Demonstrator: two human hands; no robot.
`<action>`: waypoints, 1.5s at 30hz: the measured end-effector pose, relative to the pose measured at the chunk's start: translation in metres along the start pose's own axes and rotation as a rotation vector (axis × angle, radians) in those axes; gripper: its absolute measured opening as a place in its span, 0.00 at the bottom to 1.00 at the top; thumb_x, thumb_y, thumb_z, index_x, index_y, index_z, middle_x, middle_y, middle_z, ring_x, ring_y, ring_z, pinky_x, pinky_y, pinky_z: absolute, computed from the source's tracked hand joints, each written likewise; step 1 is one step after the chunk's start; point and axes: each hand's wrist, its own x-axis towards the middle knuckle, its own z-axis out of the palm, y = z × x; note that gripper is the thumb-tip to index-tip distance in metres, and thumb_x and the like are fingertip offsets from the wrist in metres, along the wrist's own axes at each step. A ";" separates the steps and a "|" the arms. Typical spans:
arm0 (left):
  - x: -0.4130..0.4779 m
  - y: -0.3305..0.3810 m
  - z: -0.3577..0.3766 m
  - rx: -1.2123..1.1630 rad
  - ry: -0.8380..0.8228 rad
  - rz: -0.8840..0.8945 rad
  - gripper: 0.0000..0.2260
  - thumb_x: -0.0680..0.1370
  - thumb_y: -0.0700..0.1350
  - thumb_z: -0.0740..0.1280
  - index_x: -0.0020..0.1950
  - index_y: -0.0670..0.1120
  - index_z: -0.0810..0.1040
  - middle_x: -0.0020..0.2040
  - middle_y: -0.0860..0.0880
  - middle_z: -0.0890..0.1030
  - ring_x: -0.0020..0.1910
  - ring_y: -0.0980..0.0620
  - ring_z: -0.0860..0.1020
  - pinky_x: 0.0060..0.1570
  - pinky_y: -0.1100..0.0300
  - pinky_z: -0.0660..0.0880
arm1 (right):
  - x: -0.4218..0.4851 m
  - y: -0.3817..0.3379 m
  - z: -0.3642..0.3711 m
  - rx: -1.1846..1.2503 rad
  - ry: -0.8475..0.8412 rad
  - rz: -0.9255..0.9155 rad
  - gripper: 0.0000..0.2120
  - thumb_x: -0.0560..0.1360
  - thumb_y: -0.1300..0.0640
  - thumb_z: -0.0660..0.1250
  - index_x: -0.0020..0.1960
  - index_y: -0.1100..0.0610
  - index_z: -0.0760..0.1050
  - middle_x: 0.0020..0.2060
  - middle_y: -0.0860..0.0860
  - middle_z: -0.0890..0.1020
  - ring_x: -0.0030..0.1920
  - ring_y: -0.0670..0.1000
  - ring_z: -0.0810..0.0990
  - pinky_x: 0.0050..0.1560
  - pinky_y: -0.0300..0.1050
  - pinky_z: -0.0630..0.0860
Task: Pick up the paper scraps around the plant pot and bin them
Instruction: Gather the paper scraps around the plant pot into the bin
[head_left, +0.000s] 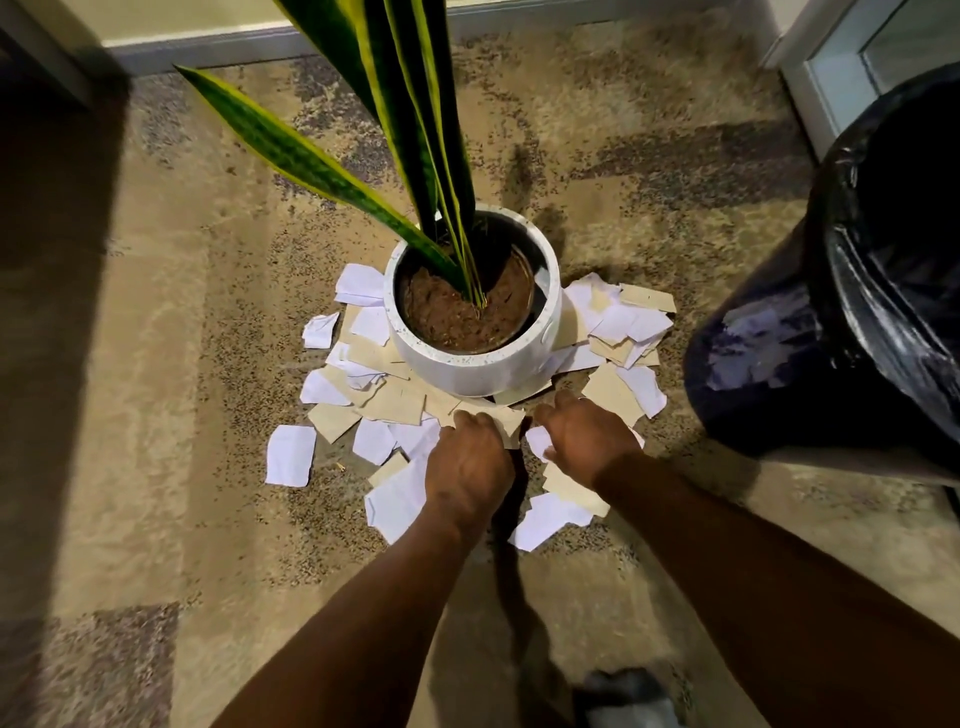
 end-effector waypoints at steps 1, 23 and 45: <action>0.001 -0.001 0.000 0.012 -0.003 0.009 0.14 0.79 0.47 0.62 0.61 0.41 0.75 0.56 0.40 0.77 0.50 0.42 0.78 0.47 0.54 0.76 | 0.001 0.000 -0.001 0.018 0.010 -0.001 0.18 0.75 0.55 0.67 0.65 0.55 0.71 0.61 0.58 0.73 0.58 0.60 0.76 0.53 0.52 0.75; -0.065 0.074 -0.138 -0.418 0.411 0.068 0.08 0.78 0.44 0.62 0.43 0.45 0.78 0.38 0.44 0.80 0.34 0.45 0.76 0.33 0.60 0.65 | -0.074 -0.009 -0.163 0.223 0.319 0.156 0.09 0.78 0.60 0.61 0.56 0.57 0.75 0.48 0.57 0.83 0.48 0.58 0.81 0.40 0.43 0.69; -0.060 0.187 -0.197 -0.258 0.437 0.605 0.29 0.78 0.49 0.65 0.74 0.37 0.62 0.72 0.38 0.67 0.74 0.40 0.61 0.75 0.54 0.49 | -0.154 0.050 -0.244 0.265 0.663 0.603 0.29 0.68 0.61 0.72 0.67 0.59 0.65 0.59 0.60 0.72 0.58 0.63 0.72 0.56 0.55 0.72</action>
